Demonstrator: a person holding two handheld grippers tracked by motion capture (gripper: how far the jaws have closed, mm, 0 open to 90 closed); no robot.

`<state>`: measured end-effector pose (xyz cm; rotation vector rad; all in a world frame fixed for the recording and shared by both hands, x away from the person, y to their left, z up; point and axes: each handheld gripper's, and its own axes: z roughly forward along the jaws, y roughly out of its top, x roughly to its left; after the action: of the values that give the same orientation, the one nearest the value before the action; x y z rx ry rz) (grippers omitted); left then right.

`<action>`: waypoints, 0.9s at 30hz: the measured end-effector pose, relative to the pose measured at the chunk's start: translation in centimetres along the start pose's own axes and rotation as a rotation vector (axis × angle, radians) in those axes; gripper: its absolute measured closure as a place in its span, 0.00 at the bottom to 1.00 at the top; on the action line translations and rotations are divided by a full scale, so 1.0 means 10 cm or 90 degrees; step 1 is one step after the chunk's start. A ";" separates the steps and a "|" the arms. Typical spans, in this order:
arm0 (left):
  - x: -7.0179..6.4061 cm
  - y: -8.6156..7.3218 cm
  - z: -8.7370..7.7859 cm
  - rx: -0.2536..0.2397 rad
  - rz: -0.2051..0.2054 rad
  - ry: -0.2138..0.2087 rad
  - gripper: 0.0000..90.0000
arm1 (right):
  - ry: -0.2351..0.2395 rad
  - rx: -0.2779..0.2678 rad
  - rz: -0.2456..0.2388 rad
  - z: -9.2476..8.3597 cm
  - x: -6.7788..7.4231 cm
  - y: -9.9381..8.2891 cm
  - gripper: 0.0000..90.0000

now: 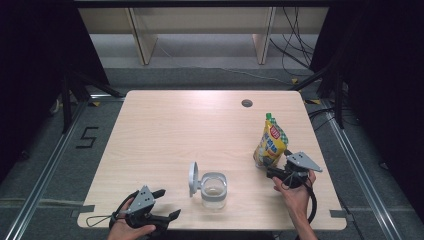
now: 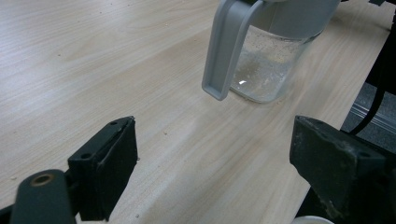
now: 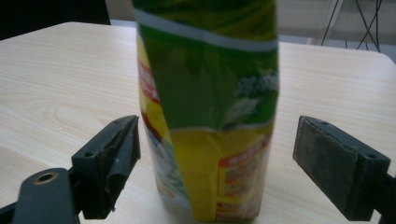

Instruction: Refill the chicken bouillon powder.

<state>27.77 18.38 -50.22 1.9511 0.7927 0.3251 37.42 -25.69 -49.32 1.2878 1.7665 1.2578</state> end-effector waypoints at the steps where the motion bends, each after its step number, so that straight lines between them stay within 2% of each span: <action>1: 0.00 0.00 0.00 -0.001 0.000 0.001 0.17 | -0.001 0.007 -0.014 0.01 -0.01 0.00 0.18; 2: -0.01 -0.01 0.00 -0.001 -0.019 0.003 0.17 | -0.001 0.004 -0.001 0.03 0.00 0.00 0.18; 4: -0.01 -0.01 0.00 0.000 -0.016 0.004 0.17 | 0.015 -0.011 0.000 0.07 -0.01 0.00 0.18; 5: -0.02 -0.01 0.00 -0.005 -0.020 0.002 0.17 | 0.003 -0.015 -0.011 0.09 -0.01 -0.01 0.18; 6: -0.01 0.00 0.00 -0.006 -0.010 0.001 0.17 | 0.000 -0.007 0.004 0.08 0.01 0.00 0.18; 7: -0.02 -0.01 0.00 -0.006 -0.023 0.002 0.17 | 0.005 -0.009 0.007 0.09 0.02 0.00 0.18; 8: -0.02 -0.01 0.00 -0.005 -0.021 0.000 0.17 | 0.003 -0.022 -0.008 0.12 0.02 0.00 0.18; 11: -0.02 -0.01 0.00 -0.005 -0.020 -0.001 0.17 | 0.002 -0.024 -0.009 0.13 0.04 0.01 0.18; 12: -0.02 -0.01 0.00 -0.005 -0.021 -0.002 0.17 | -0.001 -0.033 -0.020 0.14 0.04 0.01 0.18; 14: -0.02 -0.01 0.00 -0.004 -0.019 -0.003 0.17 | -0.001 -0.023 -0.010 0.15 0.06 0.01 0.18; 15: -0.02 -0.01 -0.01 -0.004 -0.020 0.000 0.17 | 0.006 -0.037 -0.007 0.16 0.06 0.01 0.18; 16: -0.02 0.00 -0.01 -0.007 -0.017 -0.004 0.17 | -0.006 -0.039 -0.029 0.18 0.05 0.01 0.18; 19: 0.00 0.00 -0.02 -0.003 0.001 -0.004 0.17 | -0.009 -0.045 -0.025 0.22 0.08 0.00 0.18; 20: -0.02 -0.01 -0.01 -0.007 -0.023 -0.004 0.17 | -0.014 -0.045 -0.031 0.23 0.07 -0.01 0.18; 23: -0.02 -0.01 -0.02 -0.005 -0.023 -0.006 0.17 | -0.018 -0.048 -0.021 0.26 0.07 -0.02 0.19; 25: 0.01 0.00 -0.01 -0.007 -0.011 -0.013 0.17 | -0.017 -0.049 -0.005 0.27 0.08 -0.03 0.19; 27: 0.00 -0.01 -0.01 -0.005 -0.021 -0.008 0.17 | -0.023 -0.047 -0.019 0.28 0.07 -0.03 0.21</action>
<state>27.65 18.45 -50.24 1.9293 0.8134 0.2959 39.53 -24.12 -50.62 1.2296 1.6921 1.2637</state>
